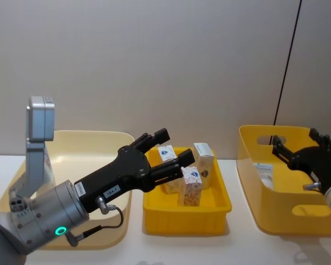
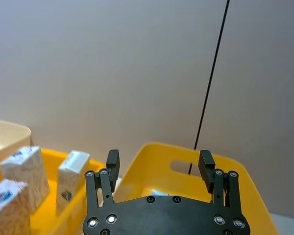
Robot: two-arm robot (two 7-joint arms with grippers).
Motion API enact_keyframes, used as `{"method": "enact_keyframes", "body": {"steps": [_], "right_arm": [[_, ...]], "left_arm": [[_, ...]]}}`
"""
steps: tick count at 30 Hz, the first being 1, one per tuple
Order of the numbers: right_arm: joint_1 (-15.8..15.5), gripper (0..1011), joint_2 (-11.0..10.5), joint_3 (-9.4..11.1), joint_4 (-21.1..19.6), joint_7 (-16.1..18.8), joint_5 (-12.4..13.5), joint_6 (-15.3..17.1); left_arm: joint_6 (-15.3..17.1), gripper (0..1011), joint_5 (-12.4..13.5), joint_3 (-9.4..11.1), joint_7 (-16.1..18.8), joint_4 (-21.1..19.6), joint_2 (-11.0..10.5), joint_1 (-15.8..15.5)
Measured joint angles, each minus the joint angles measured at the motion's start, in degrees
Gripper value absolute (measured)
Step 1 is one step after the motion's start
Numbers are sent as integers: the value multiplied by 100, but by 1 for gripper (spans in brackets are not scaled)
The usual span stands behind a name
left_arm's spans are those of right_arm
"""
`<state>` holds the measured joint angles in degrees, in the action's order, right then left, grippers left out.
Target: Bimanual collaborative sorting of washing and personal care products
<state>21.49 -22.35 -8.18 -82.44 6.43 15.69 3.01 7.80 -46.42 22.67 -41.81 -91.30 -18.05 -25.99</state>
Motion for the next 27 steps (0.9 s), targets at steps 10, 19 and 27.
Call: {"method": "enact_keyframes", "body": {"steps": [10, 19, 27], "right_arm": [[-79, 1001, 27, 92, -195, 130, 95, -292], [-354, 1001, 61, 18, -410, 87, 95, -267], [-766, 1001, 114, -93, -729, 5, 93, -230]], "left_arm": [[-39, 1002, 205, 19, 255, -5, -20, 75], [-155, 1002, 767, 75, 912, -40, -84, 276], [-253, 1002, 1256, 123, 1483, -68, -139, 450]]}}
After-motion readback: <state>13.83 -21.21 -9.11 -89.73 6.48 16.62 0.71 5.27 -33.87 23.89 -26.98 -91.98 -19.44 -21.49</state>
